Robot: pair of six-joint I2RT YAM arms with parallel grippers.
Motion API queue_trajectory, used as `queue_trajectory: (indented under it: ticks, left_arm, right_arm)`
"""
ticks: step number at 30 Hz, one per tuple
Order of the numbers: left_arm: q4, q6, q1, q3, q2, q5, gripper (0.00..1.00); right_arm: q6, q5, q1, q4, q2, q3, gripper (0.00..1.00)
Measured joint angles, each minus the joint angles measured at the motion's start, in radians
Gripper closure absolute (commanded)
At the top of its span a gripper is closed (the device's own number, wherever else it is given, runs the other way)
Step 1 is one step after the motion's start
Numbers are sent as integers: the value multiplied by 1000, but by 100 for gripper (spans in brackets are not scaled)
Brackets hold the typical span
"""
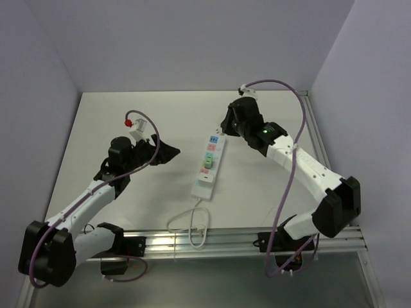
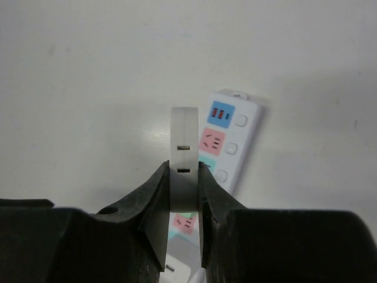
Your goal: Insert the plug
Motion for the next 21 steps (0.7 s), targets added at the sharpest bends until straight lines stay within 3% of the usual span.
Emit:
queue_trajectory:
  ticks: [7, 13, 21]
  left_arm:
    - [-40, -5, 0, 163, 270, -87, 28]
    - [-48, -9, 0, 278, 465, -139, 30]
    - [-49, -13, 0, 328, 563, -161, 29]
  right_arm:
    - [53, 282, 100, -160, 243, 144, 100]
    - [126, 415, 154, -260, 407, 266, 100]
    - [249, 549, 190, -401, 628, 501, 100]
